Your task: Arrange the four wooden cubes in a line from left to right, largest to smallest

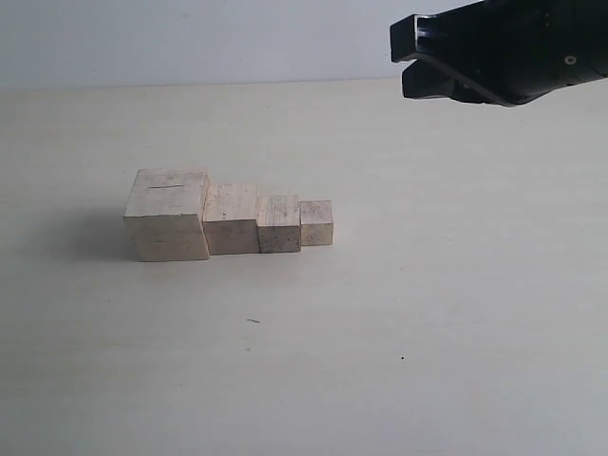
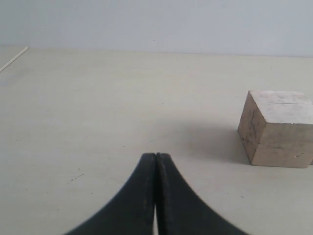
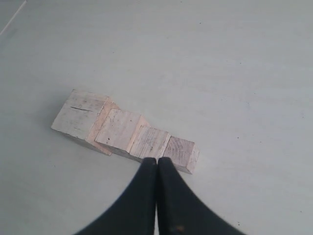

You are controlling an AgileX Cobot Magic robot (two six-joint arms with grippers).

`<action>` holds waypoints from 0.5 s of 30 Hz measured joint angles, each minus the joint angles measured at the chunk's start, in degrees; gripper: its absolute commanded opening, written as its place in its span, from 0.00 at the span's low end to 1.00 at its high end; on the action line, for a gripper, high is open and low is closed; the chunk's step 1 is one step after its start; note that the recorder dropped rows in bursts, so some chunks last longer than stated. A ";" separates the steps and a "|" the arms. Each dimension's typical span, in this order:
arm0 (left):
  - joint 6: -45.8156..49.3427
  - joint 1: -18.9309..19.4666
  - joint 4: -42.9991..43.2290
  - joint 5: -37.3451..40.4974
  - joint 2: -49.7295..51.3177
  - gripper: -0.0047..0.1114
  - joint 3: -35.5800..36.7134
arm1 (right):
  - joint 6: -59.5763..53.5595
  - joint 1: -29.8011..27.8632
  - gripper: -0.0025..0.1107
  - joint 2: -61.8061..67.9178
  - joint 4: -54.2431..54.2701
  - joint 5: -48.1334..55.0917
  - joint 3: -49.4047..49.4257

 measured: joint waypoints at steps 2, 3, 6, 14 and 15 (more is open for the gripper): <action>0.00 0.00 0.00 0.00 0.00 0.04 0.00 | 0.00 0.00 0.02 0.00 0.00 0.00 0.00; 0.00 0.00 0.00 0.00 0.00 0.04 0.00 | 0.00 0.00 0.02 0.00 0.00 0.00 0.00; 0.00 0.00 0.00 0.00 0.00 0.04 0.00 | 0.00 0.00 0.02 -0.14 0.00 0.00 0.00; 0.00 0.00 0.00 0.00 0.00 0.04 0.00 | 0.00 0.00 0.02 -4.44 -4.62 -0.67 0.00; 0.00 0.00 0.00 0.00 0.00 0.04 0.00 | 0.00 0.00 0.02 -5.41 -5.90 -0.71 0.00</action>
